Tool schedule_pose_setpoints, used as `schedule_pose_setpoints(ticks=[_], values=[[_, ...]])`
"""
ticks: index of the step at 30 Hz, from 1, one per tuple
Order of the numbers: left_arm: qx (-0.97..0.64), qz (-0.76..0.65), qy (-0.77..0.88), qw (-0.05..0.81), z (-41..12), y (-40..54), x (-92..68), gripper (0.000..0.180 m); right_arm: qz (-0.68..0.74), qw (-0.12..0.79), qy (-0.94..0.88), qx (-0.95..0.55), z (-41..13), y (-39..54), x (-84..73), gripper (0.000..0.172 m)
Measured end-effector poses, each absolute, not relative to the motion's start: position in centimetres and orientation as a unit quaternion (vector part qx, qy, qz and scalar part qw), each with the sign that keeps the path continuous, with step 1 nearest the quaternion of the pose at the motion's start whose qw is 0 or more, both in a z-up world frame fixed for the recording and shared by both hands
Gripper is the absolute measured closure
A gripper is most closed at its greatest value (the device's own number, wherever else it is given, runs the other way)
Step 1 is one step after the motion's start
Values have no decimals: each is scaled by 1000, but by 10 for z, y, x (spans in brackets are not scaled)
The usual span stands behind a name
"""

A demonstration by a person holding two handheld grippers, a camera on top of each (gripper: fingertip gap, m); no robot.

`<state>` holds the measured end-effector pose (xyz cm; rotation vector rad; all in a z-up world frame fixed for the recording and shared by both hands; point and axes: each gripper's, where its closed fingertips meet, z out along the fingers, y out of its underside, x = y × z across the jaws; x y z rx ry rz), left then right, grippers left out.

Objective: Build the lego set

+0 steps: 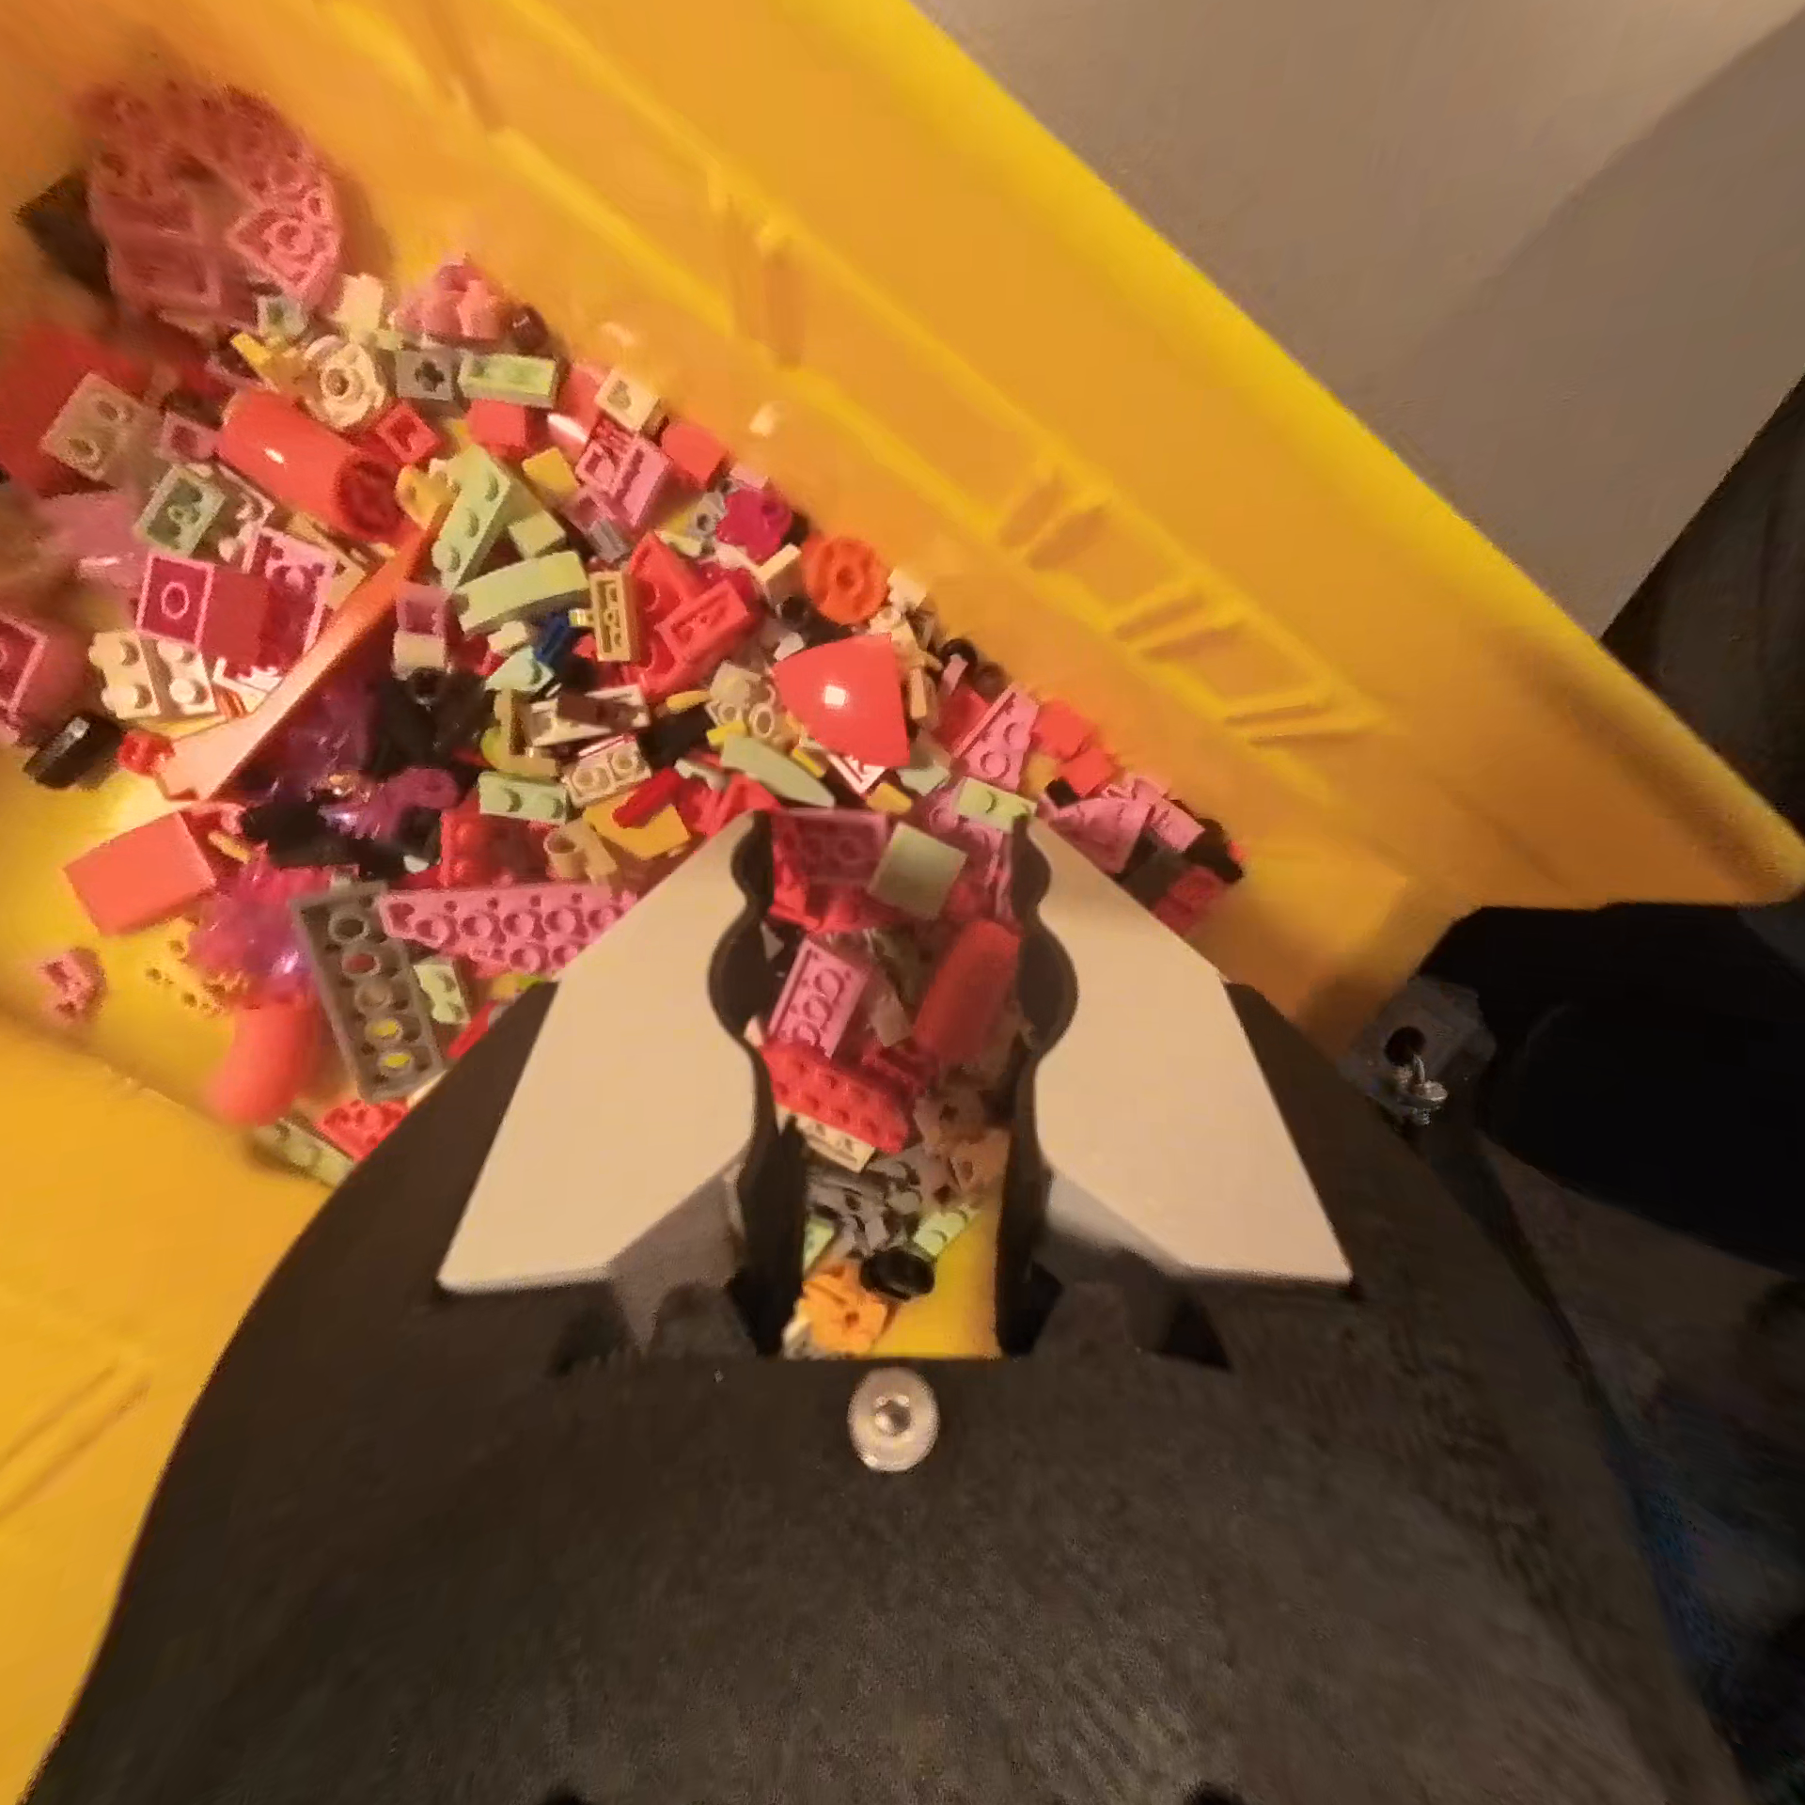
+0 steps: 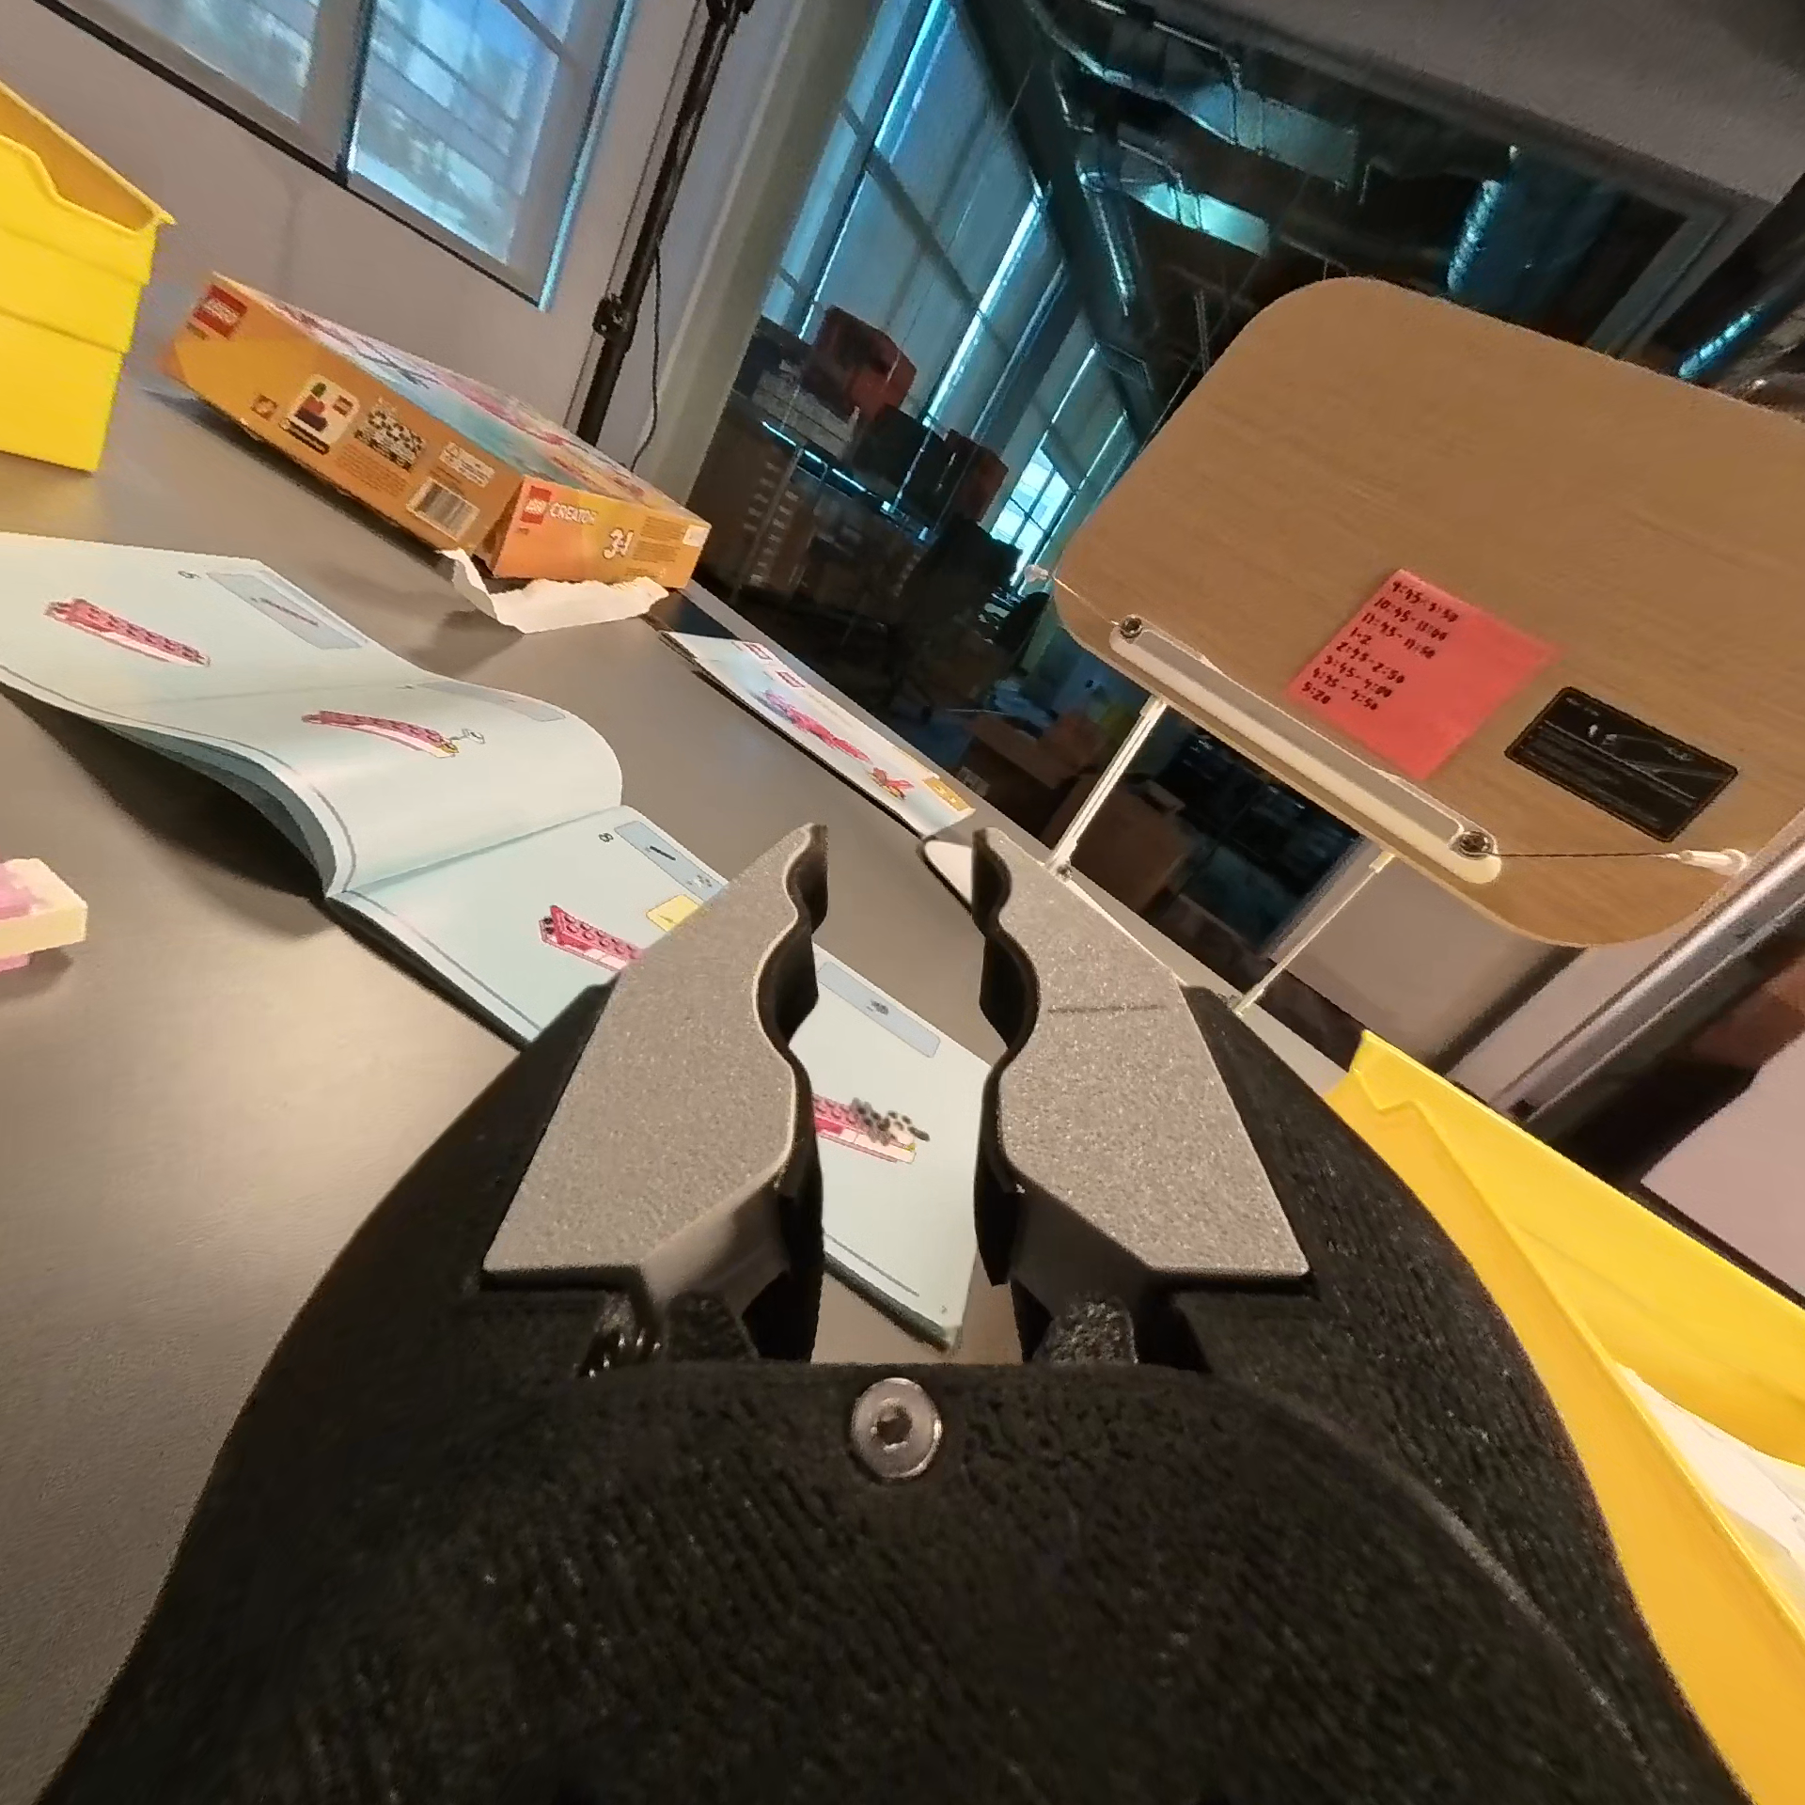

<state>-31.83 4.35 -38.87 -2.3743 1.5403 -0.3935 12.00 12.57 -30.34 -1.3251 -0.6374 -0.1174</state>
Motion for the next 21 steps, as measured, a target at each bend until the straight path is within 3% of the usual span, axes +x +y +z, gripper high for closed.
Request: schedule_pose_setpoints(ticks=[5,10,21], values=[[-826,-70,537,154,-398,62,-332,132,-49,739,-291,-605,-304,126,120,144],[-837,71,502,204,-395,101,-371,169,-48,738,-293,-606,-305,126,119,144],[-879,32,422,221,-350,111,-393,149,-42,738,-292,-607,-305,126,119,144]])
